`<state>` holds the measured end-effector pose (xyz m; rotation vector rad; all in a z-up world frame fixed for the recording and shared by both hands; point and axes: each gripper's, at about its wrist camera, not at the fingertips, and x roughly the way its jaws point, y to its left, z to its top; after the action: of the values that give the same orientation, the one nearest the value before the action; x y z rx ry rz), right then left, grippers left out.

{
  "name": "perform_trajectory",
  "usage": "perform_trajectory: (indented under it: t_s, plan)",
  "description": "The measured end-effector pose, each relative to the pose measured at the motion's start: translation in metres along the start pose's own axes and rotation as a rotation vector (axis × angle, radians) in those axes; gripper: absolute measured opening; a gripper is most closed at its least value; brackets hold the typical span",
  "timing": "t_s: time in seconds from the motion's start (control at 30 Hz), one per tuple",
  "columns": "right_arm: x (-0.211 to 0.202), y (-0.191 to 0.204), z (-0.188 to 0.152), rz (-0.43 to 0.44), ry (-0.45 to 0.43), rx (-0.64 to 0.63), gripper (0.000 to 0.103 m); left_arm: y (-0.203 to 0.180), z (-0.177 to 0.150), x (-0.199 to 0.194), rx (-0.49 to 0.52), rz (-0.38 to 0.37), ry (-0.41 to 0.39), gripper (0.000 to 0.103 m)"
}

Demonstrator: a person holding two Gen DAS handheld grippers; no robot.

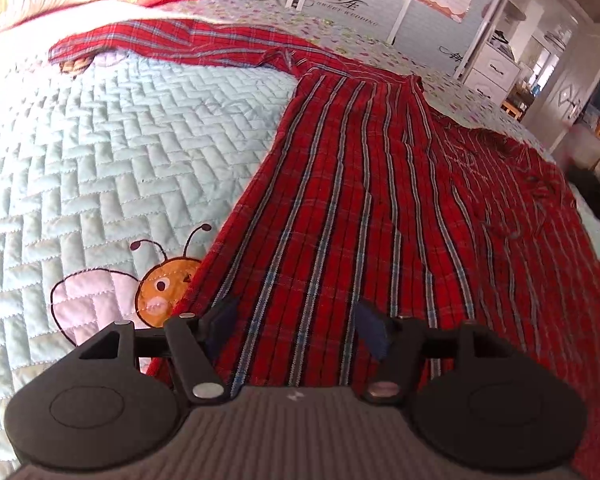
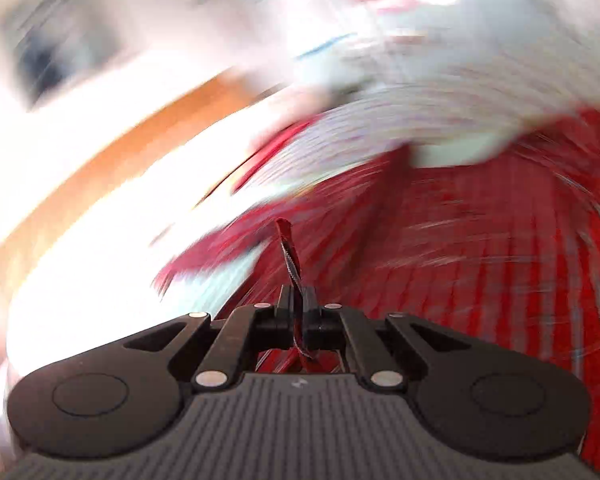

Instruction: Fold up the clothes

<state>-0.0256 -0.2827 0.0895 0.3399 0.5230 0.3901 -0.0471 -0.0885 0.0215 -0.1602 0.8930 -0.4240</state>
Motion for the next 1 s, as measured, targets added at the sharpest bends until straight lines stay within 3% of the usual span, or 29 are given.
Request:
perform_trajectory:
  t_s: [0.03,0.07,0.13,0.17,0.23,0.33,0.5,0.6,0.73,0.83,0.93,1.0]
  plan:
    - [-0.007,0.026,-0.013,0.026,0.058,-0.121,0.014,0.001,0.001,0.000,-0.013,-0.003,0.007,0.068]
    - [-0.011,0.046,-0.027,0.053,0.127,-0.227,0.039,0.002,0.003,-0.001,-0.026,-0.006,0.014,0.068]
    - [-0.014,0.077,-0.060,0.099,0.289,-0.419,0.066,0.002,0.004,-0.003,-0.039,-0.003,0.030,0.068]
    - [-0.015,0.085,-0.077,0.123,0.363,-0.452,0.066,0.001,0.004,-0.004,-0.039,0.001,0.038,0.068]
    - [-0.013,0.092,-0.097,0.191,0.485,-0.398,0.066,-0.005,0.003,-0.009,-0.020,0.015,0.055,0.068]
    - [-0.007,0.073,-0.104,0.234,0.518,-0.081,0.066,-0.019,-0.005,-0.025,0.059,0.020,0.049,0.068]
    - [0.019,0.044,-0.082,0.111,0.348,0.197,0.066,-0.039,-0.022,-0.047,0.163,0.002,0.019,0.068]
    - [0.043,0.037,-0.078,0.068,0.294,0.282,0.058,-0.040,-0.023,-0.045,0.163,0.016,0.023,0.068]
    - [0.058,0.010,-0.070,-0.033,0.166,0.390,0.054,-0.033,-0.020,-0.037,0.104,-0.023,0.042,0.068]
    - [0.072,-0.011,-0.074,-0.114,0.150,0.490,0.043,-0.033,-0.022,-0.030,0.093,-0.025,0.063,0.068]
    - [0.092,-0.005,-0.083,-0.037,0.240,0.471,0.013,-0.032,-0.025,-0.026,0.092,-0.034,0.071,0.068]
    - [0.095,0.008,-0.087,0.018,0.313,0.429,0.010,-0.032,-0.025,-0.025,0.112,-0.031,0.069,0.068]
